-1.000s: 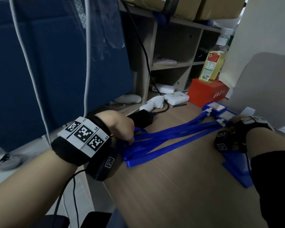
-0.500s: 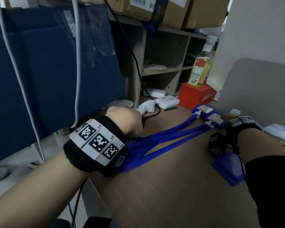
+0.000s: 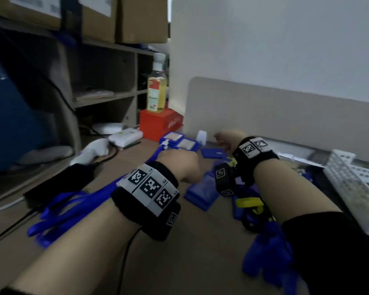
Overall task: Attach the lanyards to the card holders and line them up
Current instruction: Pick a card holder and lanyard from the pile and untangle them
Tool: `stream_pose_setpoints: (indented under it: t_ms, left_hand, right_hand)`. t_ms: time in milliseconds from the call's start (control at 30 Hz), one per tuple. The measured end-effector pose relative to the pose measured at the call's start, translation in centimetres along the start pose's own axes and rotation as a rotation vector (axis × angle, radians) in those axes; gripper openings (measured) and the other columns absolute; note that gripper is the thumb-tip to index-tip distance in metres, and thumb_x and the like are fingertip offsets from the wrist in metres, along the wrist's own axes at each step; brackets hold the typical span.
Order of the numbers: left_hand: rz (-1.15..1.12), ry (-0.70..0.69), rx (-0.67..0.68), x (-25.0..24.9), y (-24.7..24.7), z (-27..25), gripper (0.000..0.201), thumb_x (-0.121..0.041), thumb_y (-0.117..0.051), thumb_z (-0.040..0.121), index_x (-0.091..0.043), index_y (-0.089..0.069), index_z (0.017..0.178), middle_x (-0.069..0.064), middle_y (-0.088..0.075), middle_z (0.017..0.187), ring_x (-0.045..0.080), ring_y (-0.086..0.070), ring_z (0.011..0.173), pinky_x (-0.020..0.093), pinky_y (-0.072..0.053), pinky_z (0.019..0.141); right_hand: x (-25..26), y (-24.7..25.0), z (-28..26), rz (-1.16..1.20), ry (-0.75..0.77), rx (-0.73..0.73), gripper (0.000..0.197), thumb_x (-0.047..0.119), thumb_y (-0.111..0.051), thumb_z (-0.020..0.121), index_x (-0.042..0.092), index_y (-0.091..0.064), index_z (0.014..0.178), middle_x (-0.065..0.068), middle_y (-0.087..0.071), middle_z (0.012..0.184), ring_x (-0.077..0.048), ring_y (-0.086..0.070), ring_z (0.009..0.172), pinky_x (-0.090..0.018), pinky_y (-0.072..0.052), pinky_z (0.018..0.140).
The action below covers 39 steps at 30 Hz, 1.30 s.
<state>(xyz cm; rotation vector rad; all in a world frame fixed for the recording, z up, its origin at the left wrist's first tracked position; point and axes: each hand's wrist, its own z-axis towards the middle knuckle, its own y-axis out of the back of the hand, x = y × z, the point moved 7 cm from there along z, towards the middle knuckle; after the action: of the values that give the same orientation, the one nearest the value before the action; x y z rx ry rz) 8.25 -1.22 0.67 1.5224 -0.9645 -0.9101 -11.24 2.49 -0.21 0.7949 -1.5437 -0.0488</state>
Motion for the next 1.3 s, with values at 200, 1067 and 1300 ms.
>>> stream_pose_setpoints:
  t_ms: [200, 1067, 1300]
  left_hand:
    - [-0.117, -0.237, 0.028, -7.3, -0.9, 1.7, 0.032, -0.036, -0.049, 0.093, -0.014, -0.055, 0.069, 0.004, -0.062, 0.067, 0.018, -0.058, 0.059, 0.024, -0.041, 0.056]
    - [0.030, -0.460, 0.284, -14.6, -4.6, 6.9, 0.048, -0.043, -0.049, 0.096, -0.004, -0.059, 0.120, 0.014, -0.062, 0.110, 0.024, -0.059, 0.091, 0.027, -0.043, 0.065]
    - [0.022, -0.442, 0.290, -14.6, -4.4, 7.4, 0.044, -0.043, -0.050, 0.094, -0.007, -0.060, 0.116, 0.007, -0.061, 0.103, 0.021, -0.056, 0.091, 0.030, -0.042, 0.078]
  right_hand:
    - [-3.8, 7.2, -3.4, 0.000, -0.083, -0.084, 0.024, 0.012, -0.048, 0.093, 0.013, -0.048, 0.070, -0.001, -0.042, 0.062, -0.009, -0.030, 0.028, -0.008, -0.023, 0.030]
    - [-10.1, 8.1, -4.6, -0.820, 0.225, 0.186, 0.070, 0.026, -0.073, 0.080, 0.036, -0.040, 0.141, -0.006, -0.033, 0.136, -0.027, -0.030, 0.126, -0.042, -0.027, 0.110]
    - [-11.7, 8.3, -3.9, -0.716, -0.053, 0.319, 0.078, 0.027, -0.074, 0.082, 0.009, -0.034, 0.146, -0.006, -0.041, 0.146, -0.024, -0.040, 0.133, -0.031, -0.033, 0.108]
